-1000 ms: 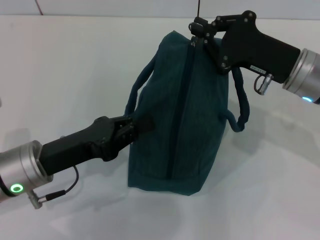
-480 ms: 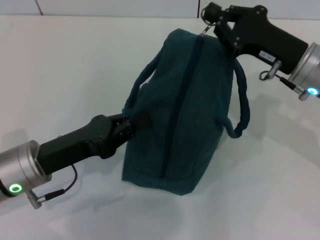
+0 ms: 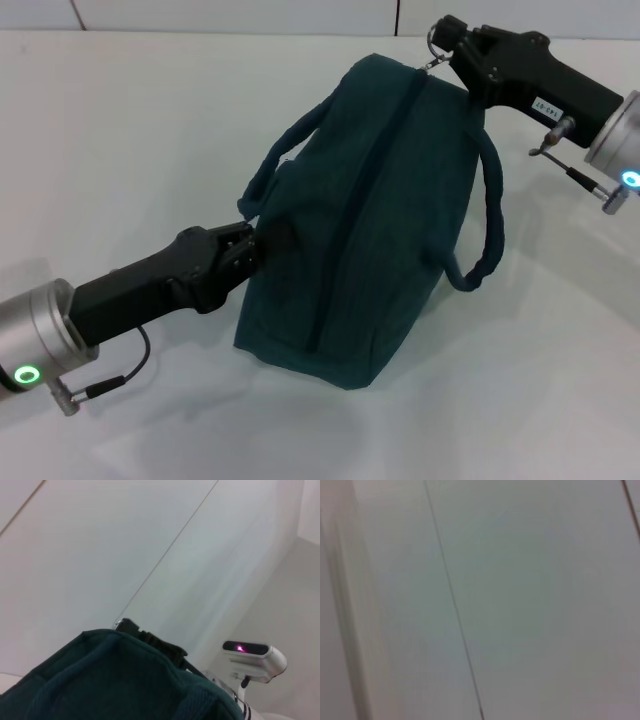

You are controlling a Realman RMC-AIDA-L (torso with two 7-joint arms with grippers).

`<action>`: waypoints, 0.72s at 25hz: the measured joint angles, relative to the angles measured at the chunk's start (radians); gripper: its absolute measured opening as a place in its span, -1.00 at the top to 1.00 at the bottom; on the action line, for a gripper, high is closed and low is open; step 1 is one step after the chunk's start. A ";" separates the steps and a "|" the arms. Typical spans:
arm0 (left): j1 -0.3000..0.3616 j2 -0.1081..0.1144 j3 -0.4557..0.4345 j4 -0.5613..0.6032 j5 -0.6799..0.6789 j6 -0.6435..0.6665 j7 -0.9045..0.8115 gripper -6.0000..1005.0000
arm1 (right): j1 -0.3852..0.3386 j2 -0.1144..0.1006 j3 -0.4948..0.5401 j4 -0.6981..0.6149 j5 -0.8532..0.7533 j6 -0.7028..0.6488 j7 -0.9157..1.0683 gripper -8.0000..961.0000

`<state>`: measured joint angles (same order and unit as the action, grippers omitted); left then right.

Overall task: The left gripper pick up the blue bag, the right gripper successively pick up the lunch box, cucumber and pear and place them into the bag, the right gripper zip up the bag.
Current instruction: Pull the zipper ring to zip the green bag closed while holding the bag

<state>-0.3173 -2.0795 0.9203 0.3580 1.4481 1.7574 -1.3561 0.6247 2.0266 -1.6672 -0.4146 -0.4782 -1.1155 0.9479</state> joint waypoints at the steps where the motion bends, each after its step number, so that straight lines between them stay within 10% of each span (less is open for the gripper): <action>1: 0.000 0.000 0.000 0.000 0.000 0.000 0.000 0.71 | -0.001 0.000 -0.001 0.001 0.000 0.013 0.000 0.89; 18: 0.017 -0.004 -0.035 -0.002 -0.011 -0.004 0.001 0.53 | -0.005 0.001 -0.012 0.027 0.000 0.016 -0.001 0.89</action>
<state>-0.3006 -2.0831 0.8854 0.3559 1.4375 1.7535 -1.3550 0.6197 2.0278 -1.6797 -0.3880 -0.4785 -1.1000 0.9468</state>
